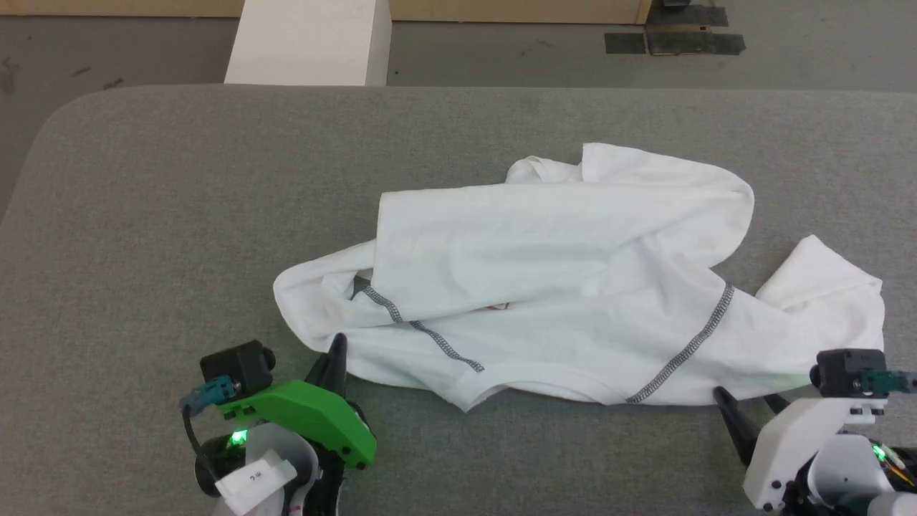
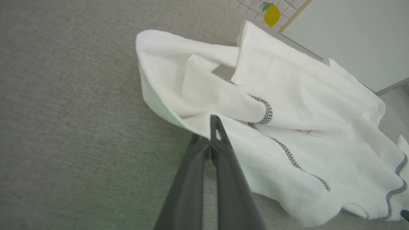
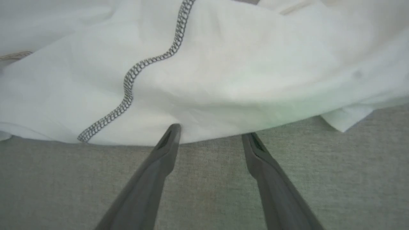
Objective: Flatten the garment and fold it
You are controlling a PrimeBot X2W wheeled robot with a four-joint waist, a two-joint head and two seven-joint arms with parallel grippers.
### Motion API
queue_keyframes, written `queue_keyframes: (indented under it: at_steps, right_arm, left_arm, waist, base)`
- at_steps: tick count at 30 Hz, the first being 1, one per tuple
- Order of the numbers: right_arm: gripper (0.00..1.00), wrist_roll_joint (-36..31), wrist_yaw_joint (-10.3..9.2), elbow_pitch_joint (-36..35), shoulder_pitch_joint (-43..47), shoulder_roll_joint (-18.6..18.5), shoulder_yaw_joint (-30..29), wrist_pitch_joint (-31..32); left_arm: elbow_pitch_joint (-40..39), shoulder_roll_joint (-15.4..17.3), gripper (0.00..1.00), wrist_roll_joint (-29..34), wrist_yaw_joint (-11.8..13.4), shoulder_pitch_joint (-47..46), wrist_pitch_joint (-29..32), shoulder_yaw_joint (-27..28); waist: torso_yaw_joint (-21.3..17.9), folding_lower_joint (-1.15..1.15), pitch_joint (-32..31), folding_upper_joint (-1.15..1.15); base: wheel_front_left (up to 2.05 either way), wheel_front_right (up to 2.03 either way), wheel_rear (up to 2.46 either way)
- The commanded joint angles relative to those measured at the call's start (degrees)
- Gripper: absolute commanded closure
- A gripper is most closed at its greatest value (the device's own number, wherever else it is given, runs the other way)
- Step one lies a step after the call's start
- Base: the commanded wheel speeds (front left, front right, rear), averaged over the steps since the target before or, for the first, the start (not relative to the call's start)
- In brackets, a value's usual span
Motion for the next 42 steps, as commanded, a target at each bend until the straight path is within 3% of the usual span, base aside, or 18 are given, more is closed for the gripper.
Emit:
queue_keyframes:
  at_steps: [1, 6, 7, 8, 9, 18, 24, 29, 35, 42]
  right_arm:
    - [0.00, -0.4, -0.09, 1.1, -1.8, 0.0, 0.0, 0.1]
    - [0.00, -1.8, -0.09, 4.5, -5.0, 0.0, -0.1, -0.7]
    - [0.25, -1.6, -0.09, 5.1, -5.5, 0.0, -0.1, -0.6]
    - [0.78, -1.5, -0.09, 5.4, -5.8, 0.0, 0.0, -0.6]
    - [1.00, -1.7, -0.09, 5.5, -6.0, 0.0, 0.2, -0.5]
    - [1.00, -1.7, -0.09, -0.6, -3.8, 0.0, 0.3, 4.2]
    - [1.00, 9.2, -0.09, -11.3, -6.0, 0.0, 1.0, 7.6]
    - [1.00, 19.0, -0.09, -16.5, -16.5, -0.1, 1.3, 10.8]
    - [1.00, 23.1, -0.09, -13.2, -34.3, -0.8, -1.4, 16.6]
    - [1.00, 19.5, -0.09, -0.6, -54.7, -0.3, -3.2, 20.2]
  left_arm:
    - [-0.4, 0.4, 1.00, -0.5, 0.3, 0.4, 0.2, -0.1]
    - [-0.6, 0.2, 1.00, -0.5, 0.2, -0.1, 0.4, -1.3]
    - [-0.6, 0.1, 1.00, -0.4, 0.2, -0.3, 0.4, -1.5]
    - [-0.6, 0.1, 1.00, -0.4, 0.1, -0.4, 0.3, -1.7]
    - [-0.5, 0.1, 1.00, -0.4, 0.1, -0.5, 0.2, -1.8]
    - [-2.9, -0.2, 1.00, -1.7, -0.4, -0.4, -1.0, -2.0]
    - [-10.6, -0.9, 1.00, -10.0, -3.1, -2.3, -3.4, 0.5]
    - [-16.8, -0.3, 1.00, -16.3, -5.2, -10.5, -2.6, 3.7]
    - [-16.3, 4.0, 1.00, -17.4, -5.2, -27.2, 2.0, 7.1]
    - [-3.8, 9.5, 1.00, -14.1, -4.1, -47.0, 5.8, 8.2]
  waist:
    - [0.5, 0.00, 0.5, 0.00]
    - [1.6, 0.00, 1.5, 0.00]
    - [1.8, 0.00, 1.7, 0.00]
    - [1.9, 0.00, 1.9, 0.00]
    - [2.1, 0.00, 1.9, 0.00]
    - [1.8, 0.00, 1.3, 0.00]
    - [0.8, 0.00, 0.8, 0.00]
    - [0.4, 0.00, -0.2, 0.00]
    - [0.8, 0.00, -0.9, 0.00]
    - [1.2, 0.00, 1.7, 0.00]
  base:
    - [0.00, 0.00, 0.00]
    - [0.00, 0.00, 0.00]
    - [0.00, 0.00, 0.00]
    - [0.00, 0.00, 0.00]
    - [0.00, 0.00, 0.00]
    - [0.00, 0.00, 0.00]
    - [0.00, 0.00, 0.00]
    - [0.00, 0.00, 0.00]
    - [0.00, 0.00, 0.00]
    - [0.00, 0.00, 0.00]
